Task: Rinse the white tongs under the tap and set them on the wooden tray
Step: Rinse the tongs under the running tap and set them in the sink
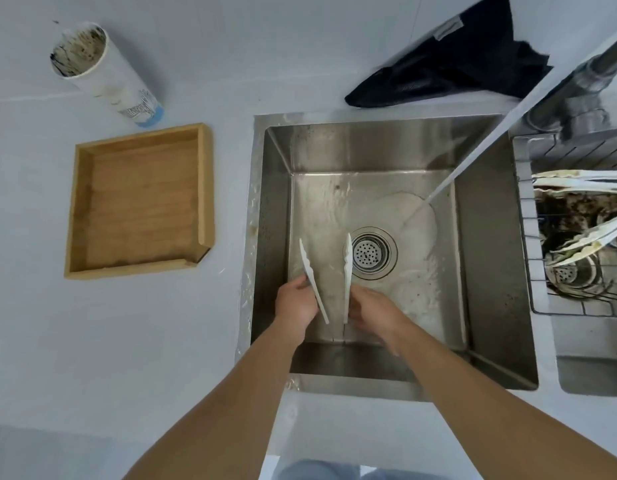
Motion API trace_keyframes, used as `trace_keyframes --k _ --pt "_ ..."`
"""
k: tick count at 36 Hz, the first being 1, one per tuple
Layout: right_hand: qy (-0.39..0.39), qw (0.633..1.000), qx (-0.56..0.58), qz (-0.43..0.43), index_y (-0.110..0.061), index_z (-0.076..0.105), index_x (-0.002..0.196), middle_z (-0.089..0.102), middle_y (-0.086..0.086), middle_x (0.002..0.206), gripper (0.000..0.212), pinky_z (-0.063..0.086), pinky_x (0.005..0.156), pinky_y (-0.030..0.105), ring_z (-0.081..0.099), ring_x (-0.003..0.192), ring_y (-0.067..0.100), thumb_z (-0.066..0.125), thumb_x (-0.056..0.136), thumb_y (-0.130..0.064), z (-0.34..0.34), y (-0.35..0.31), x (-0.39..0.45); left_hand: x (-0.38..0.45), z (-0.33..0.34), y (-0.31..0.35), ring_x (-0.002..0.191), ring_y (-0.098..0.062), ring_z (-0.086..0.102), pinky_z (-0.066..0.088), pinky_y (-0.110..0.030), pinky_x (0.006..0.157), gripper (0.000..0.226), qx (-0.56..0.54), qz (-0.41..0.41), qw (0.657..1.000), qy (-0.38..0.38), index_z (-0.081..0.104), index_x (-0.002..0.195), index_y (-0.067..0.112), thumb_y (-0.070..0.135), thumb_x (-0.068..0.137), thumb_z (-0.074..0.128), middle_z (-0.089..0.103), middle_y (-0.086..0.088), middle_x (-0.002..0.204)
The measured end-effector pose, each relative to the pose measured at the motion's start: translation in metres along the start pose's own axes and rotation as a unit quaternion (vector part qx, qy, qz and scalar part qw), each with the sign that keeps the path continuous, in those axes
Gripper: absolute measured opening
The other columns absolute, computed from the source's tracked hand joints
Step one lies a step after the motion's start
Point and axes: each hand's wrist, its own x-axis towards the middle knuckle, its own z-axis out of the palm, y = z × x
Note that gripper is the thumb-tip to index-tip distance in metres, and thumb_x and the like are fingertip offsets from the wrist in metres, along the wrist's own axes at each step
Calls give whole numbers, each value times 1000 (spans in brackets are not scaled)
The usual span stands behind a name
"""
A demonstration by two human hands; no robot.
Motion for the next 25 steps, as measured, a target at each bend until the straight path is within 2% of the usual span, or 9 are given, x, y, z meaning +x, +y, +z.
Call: trace_keyframes --k 4,6,9,12,14,16,20,22,25 --pt "-4 998 53 23 -19 71 117 71 11 123 47 45 111 45 63 120 26 37 105 -49 1 1 9 4 1 -1 112 -26 68 56 -46 102 30 13 -5 1000 -6 71 128 25 23 103 55 74 -2 119" --pt "-4 997 74 19 -21 69 115 74 3 112 47 45 110 41 66 109 17 32 106 -49 0 4 15 6 1 -2 110 -25 69 56 -45 102 31 8 -20 1000 -4 70 128 23 20 104 51 74 -3 118" --pt "0 994 104 30 -26 66 101 70 -7 95 47 45 102 35 64 91 8 27 107 -50 1 6 21 9 1 -3 105 -23 71 58 -41 98 30 -3 -36 999 -2 72 122 21 18 105 47 76 -3 113" --pt "-5 993 115 33 -20 64 107 68 -3 100 50 45 100 34 63 93 10 24 108 -51 1 7 23 12 1 -6 98 -19 73 59 -34 89 35 -14 -39 999 1 75 91 28 17 106 46 77 0 101" --pt "0 992 121 36 -18 63 113 68 -3 99 53 46 99 33 63 92 11 23 108 -51 1 8 26 12 1 -6 98 -17 71 58 -30 81 40 -21 -37 999 7 69 79 32 16 106 44 76 2 100" --pt "-1 991 124 39 -15 63 123 69 0 104 58 46 99 33 64 94 13 21 108 -52 0 9 27 11 1 -5 98 -17 71 55 -26 73 41 -26 -36 999 9 68 78 32 15 106 43 76 2 101" --pt "-20 990 132 52 -9 56 140 62 12 134 67 40 110 38 58 121 24 17 107 -53 -2 10 26 10 3 -6 99 -17 70 53 -24 71 42 -23 -27 999 -1 68 79 33 14 107 42 75 1 103" --pt "-23 989 136 50 -8 54 142 61 11 133 68 38 111 37 56 122 25 17 107 -53 -2 9 26 11 2 -6 99 -16 69 53 -24 72 42 -16 -23 1000 -10 67 80 34 13 107 42 73 2 102" --pt "-20 988 144 46 -10 55 141 61 8 129 65 36 112 37 55 113 19 17 108 -52 -1 7 23 10 0 -3 93 -12 67 50 -23 67 43 4 -17 1000 -19 66 80 35 12 107 42 70 7 95"
